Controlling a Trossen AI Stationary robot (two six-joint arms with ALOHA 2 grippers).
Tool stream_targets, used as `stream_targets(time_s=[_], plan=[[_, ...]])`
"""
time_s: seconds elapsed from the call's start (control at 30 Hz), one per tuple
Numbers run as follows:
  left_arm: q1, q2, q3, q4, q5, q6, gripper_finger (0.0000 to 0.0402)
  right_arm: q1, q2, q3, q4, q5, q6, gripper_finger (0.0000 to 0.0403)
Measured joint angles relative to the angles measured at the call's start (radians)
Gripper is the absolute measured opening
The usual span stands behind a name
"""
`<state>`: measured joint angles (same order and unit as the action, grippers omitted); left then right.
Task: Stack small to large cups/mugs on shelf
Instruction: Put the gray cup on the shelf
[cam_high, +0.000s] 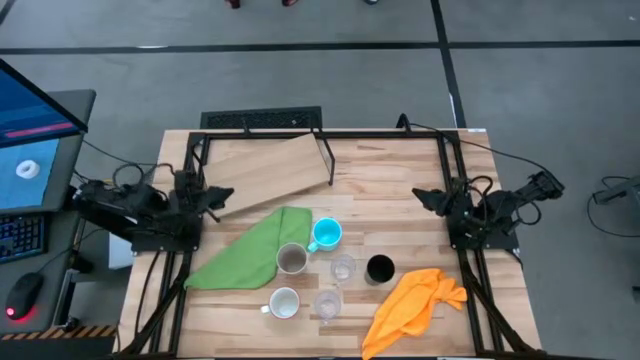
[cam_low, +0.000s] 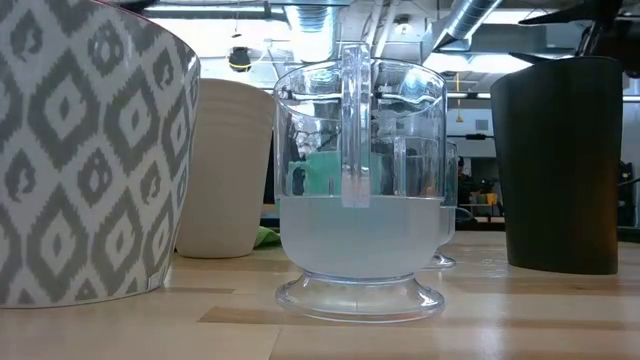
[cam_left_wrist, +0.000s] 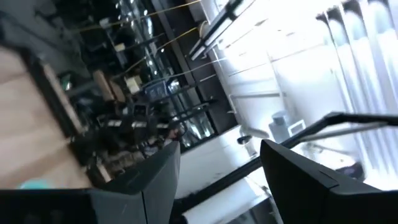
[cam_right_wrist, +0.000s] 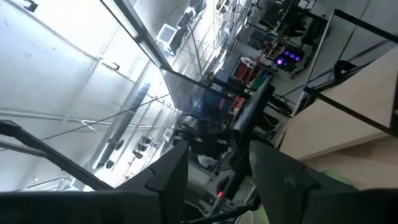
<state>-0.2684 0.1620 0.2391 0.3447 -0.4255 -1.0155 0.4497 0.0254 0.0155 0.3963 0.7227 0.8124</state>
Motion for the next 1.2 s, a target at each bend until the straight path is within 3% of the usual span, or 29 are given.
stream_targets(time_s=[0.2,0.5,0.63,0.73,0.9,1.2], plan=[[0.000,0.305,0.334,-0.221,0.025,0.153,0.0215,-0.001,0.000,0.026,0.002,-0.010,-0.088,0.0194],[0.000,0.813,0.886,-1.086,0.063,0.108,0.0215,-0.001,0.000,0.028,-0.043,-0.007,-0.102,0.0194],[0.011,1.006,1.047,-1.338,0.067,0.089,0.0215,-0.001,0.000,0.028,-0.084,-0.010,-0.061,0.0194],[0.030,1.122,1.122,-1.407,0.097,0.094,0.0215,-0.001,0.000,0.029,-0.101,-0.013,-0.053,0.0194],[0.070,1.275,1.185,-1.389,0.224,0.158,0.0215,-0.001,0.000,0.029,-0.105,-0.019,-0.052,0.0194],[0.093,1.474,1.200,-1.423,0.324,0.271,0.0215,0.001,0.000,0.029,-0.113,-0.067,-0.052,0.0194]])
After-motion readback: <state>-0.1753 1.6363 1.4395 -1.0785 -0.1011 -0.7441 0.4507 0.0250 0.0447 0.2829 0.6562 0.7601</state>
